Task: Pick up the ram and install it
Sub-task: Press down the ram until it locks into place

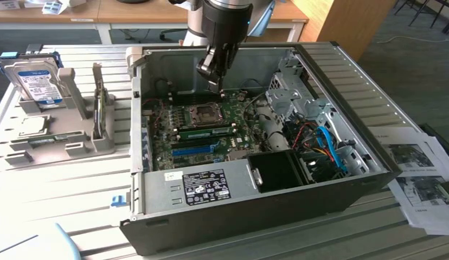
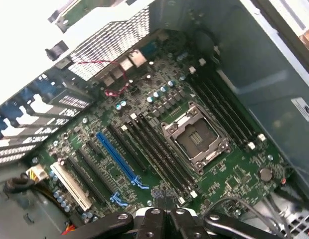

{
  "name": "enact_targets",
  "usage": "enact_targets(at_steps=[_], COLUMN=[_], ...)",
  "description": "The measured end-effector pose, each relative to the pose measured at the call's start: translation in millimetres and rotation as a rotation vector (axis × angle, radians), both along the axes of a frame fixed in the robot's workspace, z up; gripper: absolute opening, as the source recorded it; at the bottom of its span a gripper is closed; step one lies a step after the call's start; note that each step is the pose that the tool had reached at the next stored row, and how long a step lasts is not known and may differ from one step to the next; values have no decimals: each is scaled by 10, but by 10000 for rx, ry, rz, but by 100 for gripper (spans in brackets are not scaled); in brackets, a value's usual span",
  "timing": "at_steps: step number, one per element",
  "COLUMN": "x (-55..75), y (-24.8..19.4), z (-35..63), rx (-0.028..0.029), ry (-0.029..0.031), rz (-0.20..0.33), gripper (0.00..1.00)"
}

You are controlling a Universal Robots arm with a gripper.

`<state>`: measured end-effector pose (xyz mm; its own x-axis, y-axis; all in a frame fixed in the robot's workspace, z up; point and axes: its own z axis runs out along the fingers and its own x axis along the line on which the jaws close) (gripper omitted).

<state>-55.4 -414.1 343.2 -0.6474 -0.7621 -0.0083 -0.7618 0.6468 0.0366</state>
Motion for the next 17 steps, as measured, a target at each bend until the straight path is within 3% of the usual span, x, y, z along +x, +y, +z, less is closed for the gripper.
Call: enact_targets(at_steps=[17], x=[0], y=[0], z=[-5], rx=[-1], ry=[0], rz=[-2825], gripper=[9])
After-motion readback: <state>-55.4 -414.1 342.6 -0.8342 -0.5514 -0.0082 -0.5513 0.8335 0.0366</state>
